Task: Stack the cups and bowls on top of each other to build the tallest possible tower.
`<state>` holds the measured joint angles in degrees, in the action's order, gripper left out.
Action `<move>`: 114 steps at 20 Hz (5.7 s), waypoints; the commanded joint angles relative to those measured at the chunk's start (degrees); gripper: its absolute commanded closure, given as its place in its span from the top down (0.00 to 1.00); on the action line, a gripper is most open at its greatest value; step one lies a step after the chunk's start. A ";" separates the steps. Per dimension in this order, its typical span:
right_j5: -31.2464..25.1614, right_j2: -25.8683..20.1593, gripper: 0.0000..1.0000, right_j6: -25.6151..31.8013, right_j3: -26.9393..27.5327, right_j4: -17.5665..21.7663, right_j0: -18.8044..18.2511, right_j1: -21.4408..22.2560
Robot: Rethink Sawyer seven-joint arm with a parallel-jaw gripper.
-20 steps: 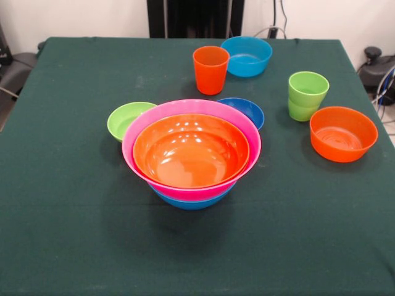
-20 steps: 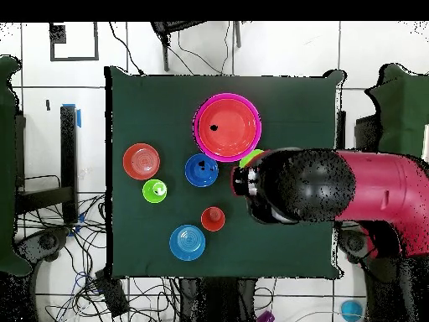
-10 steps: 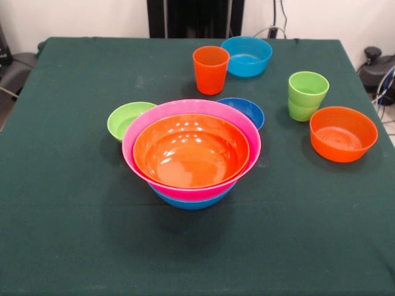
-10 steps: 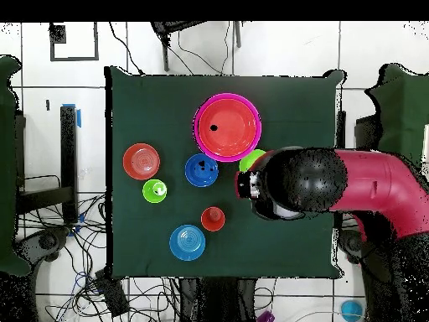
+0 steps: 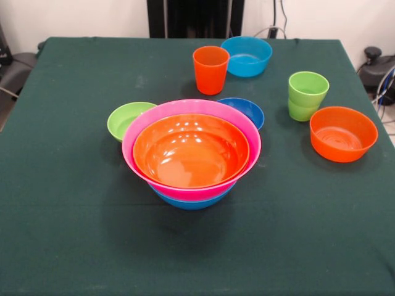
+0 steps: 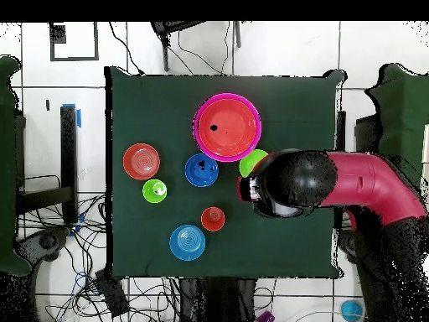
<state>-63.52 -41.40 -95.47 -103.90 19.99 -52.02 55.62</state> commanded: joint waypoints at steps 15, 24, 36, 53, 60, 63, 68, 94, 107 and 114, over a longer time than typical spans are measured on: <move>10.49 7.75 1.00 -2.31 8.80 10.91 6.73 -15.61; 11.12 8.73 1.00 -1.09 9.76 10.42 7.28 -16.62; 11.55 9.14 1.00 -5.18 11.38 7.94 10.71 -17.55; 2.91 8.13 1.00 4.94 28.03 7.97 11.03 -25.19; 1.04 7.52 1.00 5.90 29.78 6.90 10.84 -25.76; 3.76 7.80 1.00 3.88 26.10 6.68 10.51 -24.15; 7.49 7.93 1.00 0.92 19.45 6.04 10.08 -20.33; 9.62 3.81 1.00 9.93 -4.49 -0.22 -3.81 -1.30; 14.96 0.27 1.00 7.94 -13.12 -0.14 -10.05 5.45; 17.87 0.79 1.00 4.04 -12.56 0.70 -8.07 1.73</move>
<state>-50.38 -37.64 -95.47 -111.72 19.01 -63.19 60.89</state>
